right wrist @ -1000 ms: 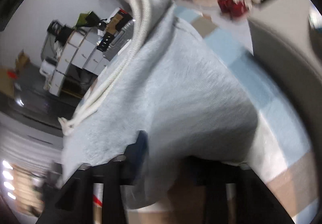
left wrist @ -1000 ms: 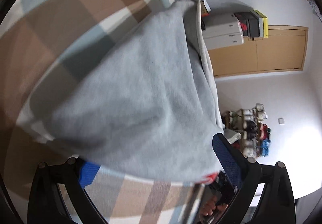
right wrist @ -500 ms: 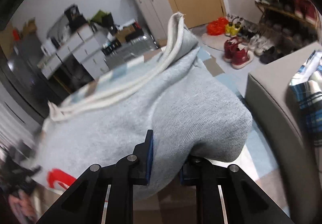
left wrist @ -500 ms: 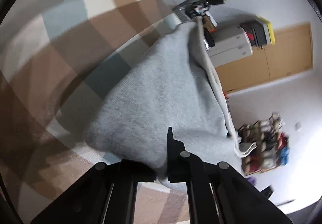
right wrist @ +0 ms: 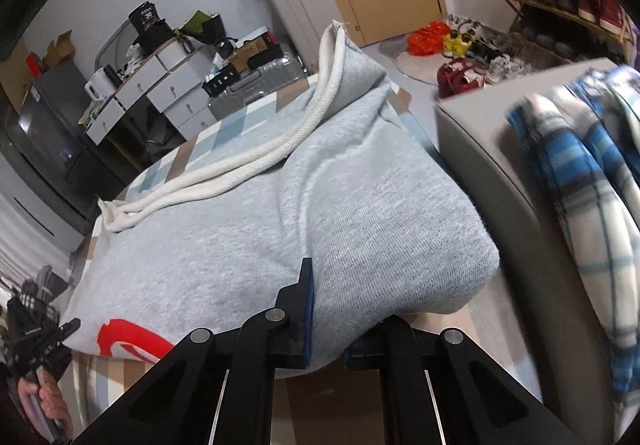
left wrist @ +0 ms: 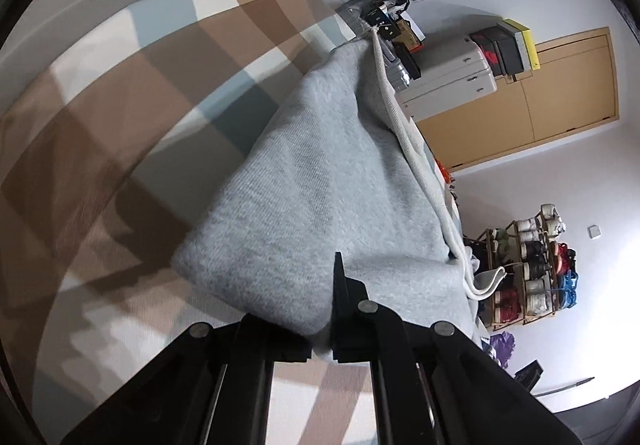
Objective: Fold large clothes
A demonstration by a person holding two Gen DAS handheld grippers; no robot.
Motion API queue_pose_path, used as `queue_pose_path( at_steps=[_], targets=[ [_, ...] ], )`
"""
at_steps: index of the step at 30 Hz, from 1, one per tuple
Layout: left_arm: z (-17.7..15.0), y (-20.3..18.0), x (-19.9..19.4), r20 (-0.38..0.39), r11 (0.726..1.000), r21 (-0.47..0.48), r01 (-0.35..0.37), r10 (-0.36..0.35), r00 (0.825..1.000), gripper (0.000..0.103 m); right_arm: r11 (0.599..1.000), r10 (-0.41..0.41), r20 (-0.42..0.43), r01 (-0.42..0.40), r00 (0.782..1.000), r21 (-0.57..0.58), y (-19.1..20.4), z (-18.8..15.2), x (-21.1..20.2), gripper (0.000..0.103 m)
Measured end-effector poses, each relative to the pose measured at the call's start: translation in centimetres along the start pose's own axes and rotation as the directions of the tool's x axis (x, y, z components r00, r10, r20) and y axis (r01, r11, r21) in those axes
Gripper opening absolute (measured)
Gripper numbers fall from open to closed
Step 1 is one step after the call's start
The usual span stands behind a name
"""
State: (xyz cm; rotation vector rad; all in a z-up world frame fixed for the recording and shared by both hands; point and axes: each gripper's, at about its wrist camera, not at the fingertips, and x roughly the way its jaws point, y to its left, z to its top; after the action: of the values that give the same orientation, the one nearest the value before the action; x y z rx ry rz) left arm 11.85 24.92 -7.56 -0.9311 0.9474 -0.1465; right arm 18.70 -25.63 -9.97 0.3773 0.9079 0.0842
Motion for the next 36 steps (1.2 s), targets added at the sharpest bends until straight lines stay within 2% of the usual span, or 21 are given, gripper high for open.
queue_pose_path(
  at_steps=[5,10,14,16,18,19,20,21,22,24,25,28,30,32,34,36],
  targets=[
    [-2.1,0.7,-2.2,-0.023,1.0,0.013,0.024,-0.024,0.999,0.002,0.998,0.042,-0.062,-0.044,0.997,-0.035,-1.4,-2.3,-2.5,0.009],
    [-6.3,1.2,-5.2,-0.024,0.997,0.081,0.019,-0.017,1.0,0.002,0.988,0.074,-0.108,-0.087,0.991,-0.126,-2.5,-4.9,-5.0,0.009],
    [-8.4,1.7,-6.1,-0.053,0.994,0.113,0.011,-0.005,0.999,0.002,0.987,0.102,-0.137,-0.118,0.985,-0.113,-4.3,-6.8,-6.6,0.009],
    [-8.9,2.0,-5.9,-0.077,0.992,0.126,0.0,0.01,0.997,0.002,0.989,0.079,-0.118,-0.093,0.99,-0.118,-4.4,-7.5,-7.0,0.014],
    [-8.6,2.2,-5.0,-0.141,0.992,0.128,-0.005,0.023,0.99,0.002,0.992,0.061,-0.13,-0.074,0.99,-0.101,-4.3,-8.0,-7.1,0.021],
    [-8.3,2.3,-4.6,-0.182,0.991,0.132,-0.002,0.026,0.983,0.006,0.993,0.062,-0.153,-0.077,0.986,-0.094,-4.2,-8.2,-7.1,0.023],
    [-7.9,2.5,-4.3,-0.222,0.991,0.132,-0.002,0.031,0.975,0.018,0.993,0.062,-0.175,-0.078,0.983,-0.088,-4.1,-8.3,-7.2,0.031],
    [-7.7,2.6,-4.3,-0.255,0.992,0.124,0.009,0.023,0.967,0.025,0.993,0.063,-0.181,-0.079,0.981,-0.086,-4.0,-8.4,-7.6,0.042],
    [-7.1,2.6,-4.9,-0.249,0.993,0.118,0.029,0.001,0.968,0.033,0.993,0.065,-0.175,-0.081,0.982,-0.089,-3.9,-8.5,-8.3,0.045],
    [-6.6,1.8,-6.5,-0.193,0.986,0.167,0.019,0.014,0.981,0.046,0.993,0.045,-0.149,-0.061,0.988,-0.105,-4.0,-8.8,-9.7,0.049],
    [-6.3,1.2,-7.4,-0.169,0.98,0.196,0.012,0.022,0.985,0.057,0.991,0.043,-0.137,-0.059,0.99,-0.12,-3.8,-9.0,-10.7,0.051],
    [-6.2,-1.4,-9.2,-0.107,0.958,0.288,0.011,0.021,0.994,0.084,0.983,0.021,-0.032,-0.027,0.999,-0.183,-2.8,-8.3,-14.1,0.071],
    [-6.1,-4.3,-9.3,-0.061,0.921,0.388,-0.018,0.045,0.997,0.086,0.974,0.034,0.025,-0.028,0.999,-0.226,-1.8,-8.0,-15.6,0.093],
    [-5.7,-7.5,-8.1,-0.057,0.883,0.468,-0.019,0.052,0.997,0.086,0.958,0.026,0.071,-0.005,0.997,-0.286,-0.3,-6.6,-16.2,0.098],
    [-5.2,-9.6,-6.2,-0.079,0.871,0.491,0.0,0.044,0.996,0.086,0.944,-0.011,0.08,0.037,0.997,-0.328,1.0,-5.1,-15.1,0.101],
    [-5.5,-10.6,-4.5,-0.107,0.858,0.512,0.036,0.023,0.994,0.086,0.91,-0.125,0.07,0.142,0.99,-0.389,2.1,-3.8,-12.3,0.101]
  ],
)
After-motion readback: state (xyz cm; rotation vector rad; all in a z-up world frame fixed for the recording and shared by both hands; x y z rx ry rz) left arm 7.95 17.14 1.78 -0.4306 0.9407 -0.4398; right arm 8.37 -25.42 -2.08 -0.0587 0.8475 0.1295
